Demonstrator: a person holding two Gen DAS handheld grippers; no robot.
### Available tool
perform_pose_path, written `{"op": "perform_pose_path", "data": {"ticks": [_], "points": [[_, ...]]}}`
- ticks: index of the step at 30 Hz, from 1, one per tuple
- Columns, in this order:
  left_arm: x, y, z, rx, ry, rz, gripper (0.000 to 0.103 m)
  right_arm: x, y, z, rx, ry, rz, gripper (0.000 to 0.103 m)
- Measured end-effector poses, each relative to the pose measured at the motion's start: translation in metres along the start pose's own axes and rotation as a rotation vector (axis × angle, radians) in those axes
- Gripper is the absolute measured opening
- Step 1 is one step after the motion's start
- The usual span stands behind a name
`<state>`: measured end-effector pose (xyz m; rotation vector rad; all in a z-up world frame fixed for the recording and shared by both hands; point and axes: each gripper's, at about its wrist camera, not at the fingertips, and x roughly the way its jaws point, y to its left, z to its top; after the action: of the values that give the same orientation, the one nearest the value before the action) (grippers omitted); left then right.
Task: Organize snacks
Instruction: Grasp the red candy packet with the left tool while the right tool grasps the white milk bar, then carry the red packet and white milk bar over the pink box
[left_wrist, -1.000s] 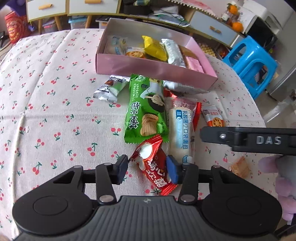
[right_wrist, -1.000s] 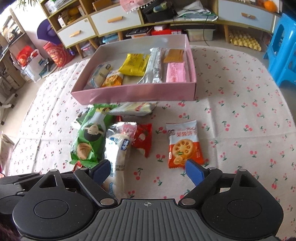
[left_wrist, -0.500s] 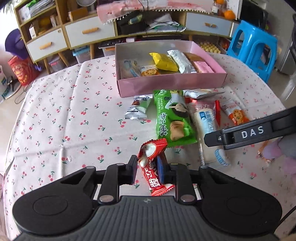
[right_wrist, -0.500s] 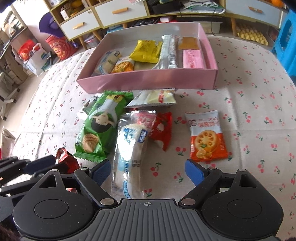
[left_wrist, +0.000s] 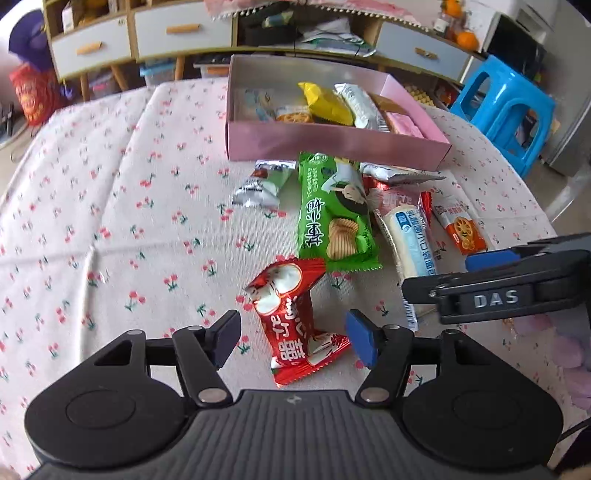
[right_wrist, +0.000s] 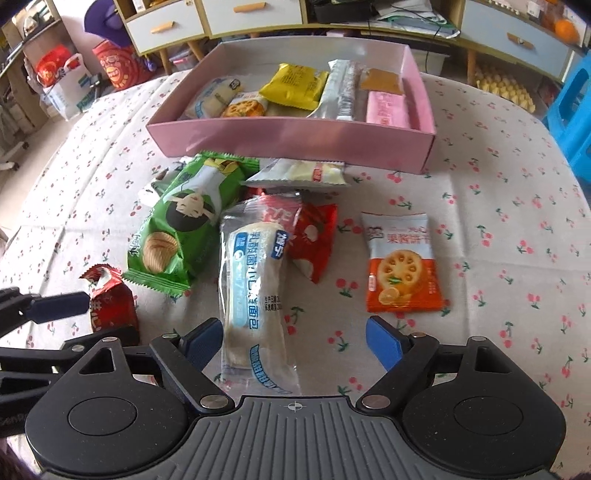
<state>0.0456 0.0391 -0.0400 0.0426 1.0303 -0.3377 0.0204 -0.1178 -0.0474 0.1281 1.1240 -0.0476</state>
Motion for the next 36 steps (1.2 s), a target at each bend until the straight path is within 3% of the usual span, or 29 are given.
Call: {"op": "perform_pose_path", "data": {"ticks": [5,7,11,14,18,27,29,36], "points": [[0.006,0.003,-0.002,-0.055,0.023,-0.016,0.055,-0.002,0.001,0.001,-0.005,-0.017,0.035,0.085],[0.007,0.004,-0.003,-0.069,0.024,-0.020,0.054,0.000,0.004,0.002,-0.008,-0.013,0.048,0.076],[0.005,0.004,-0.003,-0.068,0.017,-0.006,0.047,0.005,0.009,0.003,-0.015,-0.005,0.057,0.067],[0.005,0.006,-0.003,-0.068,0.018,-0.001,0.044,0.005,0.012,0.003,-0.037,-0.016,0.041,0.057],[0.003,0.005,-0.003,-0.058,0.017,0.000,0.040,0.003,0.014,0.003,-0.049,-0.018,0.055,0.032],[-0.003,0.009,-0.002,-0.066,0.008,0.020,0.034,-0.005,0.008,0.004,-0.014,-0.005,0.100,0.022],[-0.005,0.011,-0.001,-0.073,0.003,0.018,0.026,-0.008,0.007,0.004,-0.004,-0.004,0.111,0.022],[-0.013,0.017,0.000,-0.105,-0.013,-0.006,0.024,-0.020,-0.002,0.005,0.041,-0.003,0.168,0.021]]}}
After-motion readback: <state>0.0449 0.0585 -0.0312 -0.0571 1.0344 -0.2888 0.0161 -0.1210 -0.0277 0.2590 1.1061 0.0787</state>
